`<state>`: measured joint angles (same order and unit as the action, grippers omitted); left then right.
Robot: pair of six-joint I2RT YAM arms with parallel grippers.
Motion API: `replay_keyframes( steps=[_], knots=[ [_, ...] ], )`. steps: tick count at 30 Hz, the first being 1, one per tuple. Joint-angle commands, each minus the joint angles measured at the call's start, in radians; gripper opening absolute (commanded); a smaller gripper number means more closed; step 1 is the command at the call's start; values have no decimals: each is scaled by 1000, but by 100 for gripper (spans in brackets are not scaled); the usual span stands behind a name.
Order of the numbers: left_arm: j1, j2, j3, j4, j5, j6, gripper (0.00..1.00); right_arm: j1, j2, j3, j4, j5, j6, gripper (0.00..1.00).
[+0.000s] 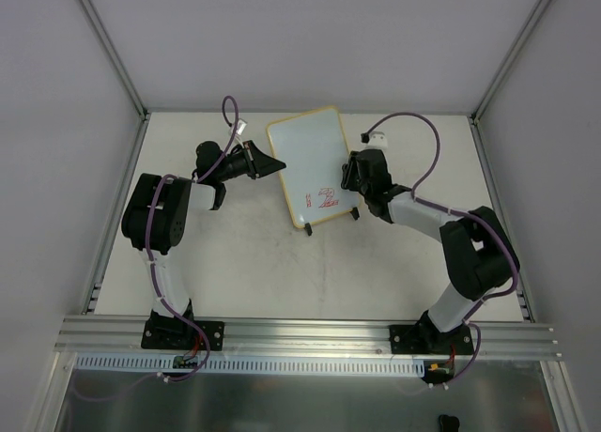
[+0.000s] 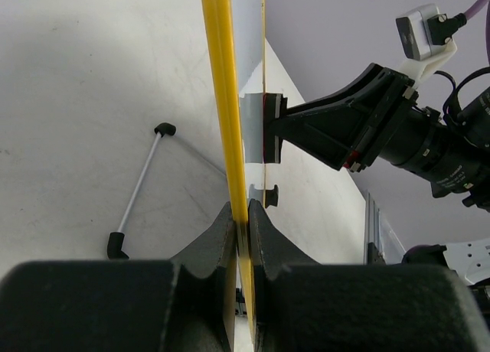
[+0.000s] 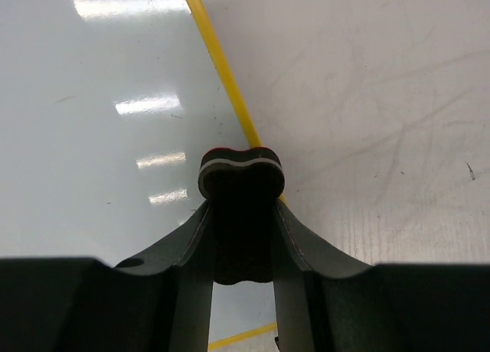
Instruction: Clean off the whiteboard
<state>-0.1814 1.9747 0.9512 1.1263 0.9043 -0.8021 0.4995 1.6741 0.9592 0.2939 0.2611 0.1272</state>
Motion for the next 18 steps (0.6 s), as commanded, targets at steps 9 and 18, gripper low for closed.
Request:
replay_keyframes(
  steps=[9,18],
  knots=[
    [0,-5,0,58,56,81,0,181,130,-45,25,211,-87,0],
    [2,-11,-2,41,51,90,0,303,173,13,22,162,-41,0]
  ],
)
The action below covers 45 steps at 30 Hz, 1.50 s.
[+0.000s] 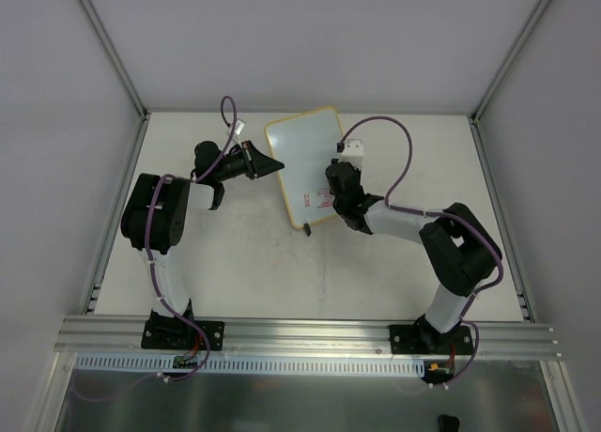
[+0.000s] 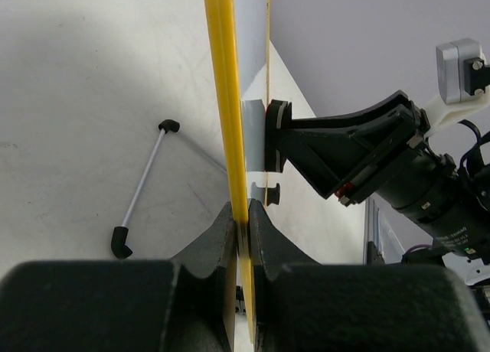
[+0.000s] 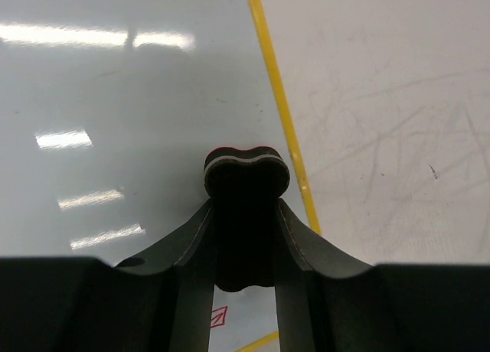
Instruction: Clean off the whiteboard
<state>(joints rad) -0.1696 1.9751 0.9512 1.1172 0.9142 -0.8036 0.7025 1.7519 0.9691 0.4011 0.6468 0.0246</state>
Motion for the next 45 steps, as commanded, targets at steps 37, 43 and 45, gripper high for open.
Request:
replay_keyframes(
  steps=[37,43,45],
  knots=[
    [-11,-2,-60,141,35,95,0,177,46,-105,48,-260,67,0],
    [-11,1,-58,139,37,92,0,28,-28,-208,48,-277,90,0],
    [-11,-1,-58,139,37,92,0,-30,-44,-225,50,-291,98,0]
  ],
)
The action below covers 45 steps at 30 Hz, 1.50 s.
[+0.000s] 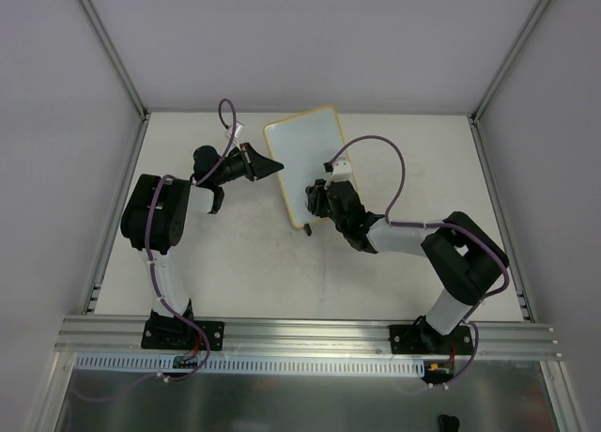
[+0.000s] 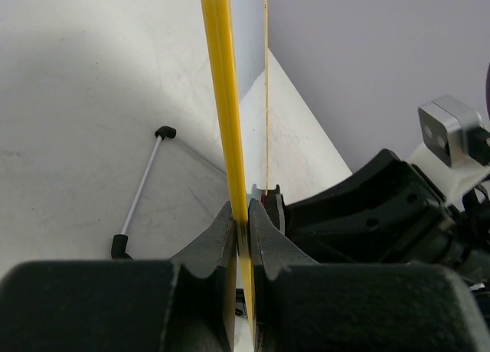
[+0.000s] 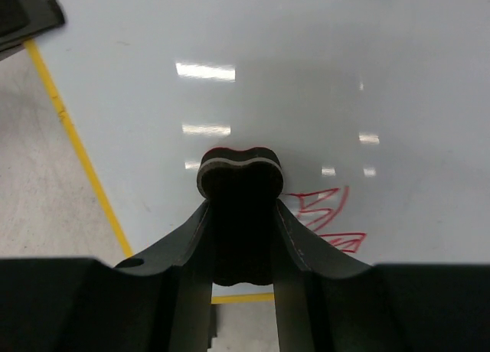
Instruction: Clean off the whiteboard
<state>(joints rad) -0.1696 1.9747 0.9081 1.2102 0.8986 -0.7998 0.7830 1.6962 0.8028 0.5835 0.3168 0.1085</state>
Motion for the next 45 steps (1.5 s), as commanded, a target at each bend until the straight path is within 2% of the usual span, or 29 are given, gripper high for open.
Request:
replay_keyframes(
  steps=[1,9,18,23,27,38,45],
  knots=[
    [-11,0,-15,45,53,90,0,-125,7,-73,-132,41,14,0],
    [-10,-5,-15,38,54,93,0,-220,-32,-65,-214,130,0,0],
    [-7,-13,-20,37,53,96,0,-243,-56,-89,-226,220,5,0],
    [-7,-13,-18,40,53,91,0,-241,-53,-106,-205,194,17,0],
    [-7,-17,-18,38,54,91,0,-206,-30,-125,-122,142,26,0],
    [-8,-20,-17,31,49,96,0,-38,25,-37,-122,140,34,0],
    [-8,-27,-17,25,48,97,0,50,33,27,-128,87,82,0]
  ],
)
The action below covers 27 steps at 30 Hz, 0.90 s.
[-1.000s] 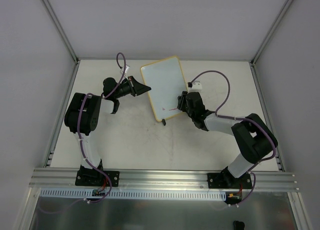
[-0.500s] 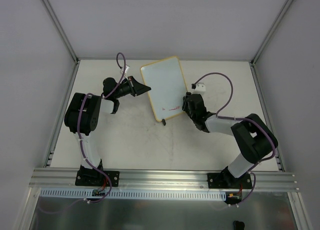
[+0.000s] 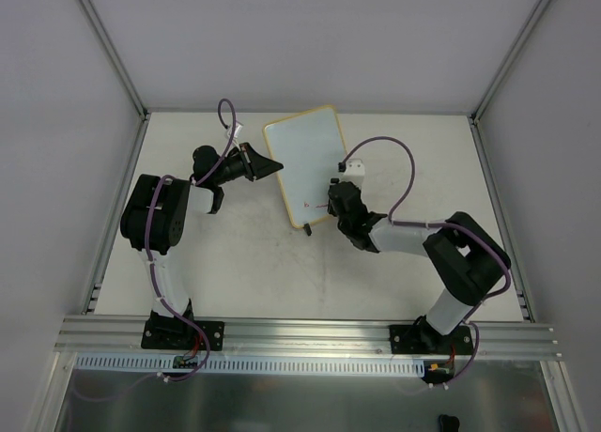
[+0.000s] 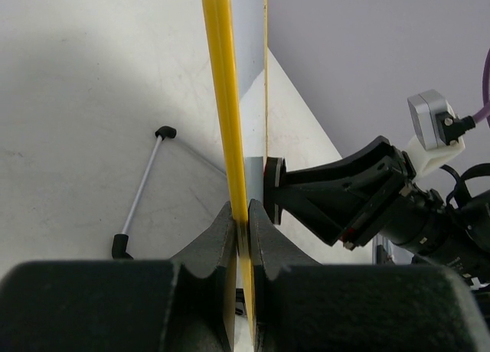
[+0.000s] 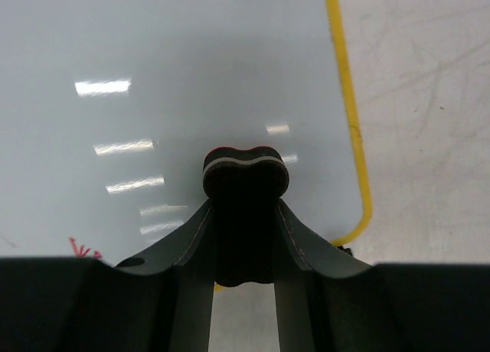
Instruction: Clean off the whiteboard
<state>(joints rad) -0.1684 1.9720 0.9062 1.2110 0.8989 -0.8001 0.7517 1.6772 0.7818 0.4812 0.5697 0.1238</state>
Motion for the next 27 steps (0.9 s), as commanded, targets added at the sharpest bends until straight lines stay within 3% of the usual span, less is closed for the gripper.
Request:
replay_keyframes(
  steps=[1,12,27],
  knots=[
    [-8,-24,-15,24,48,98,0,90,62,59,-29,-168,65,0],
    [-10,-28,-20,18,48,102,0,179,171,224,-30,-248,68,0],
    [-11,-21,-9,4,48,104,0,268,223,264,51,-301,28,0]
  ],
)
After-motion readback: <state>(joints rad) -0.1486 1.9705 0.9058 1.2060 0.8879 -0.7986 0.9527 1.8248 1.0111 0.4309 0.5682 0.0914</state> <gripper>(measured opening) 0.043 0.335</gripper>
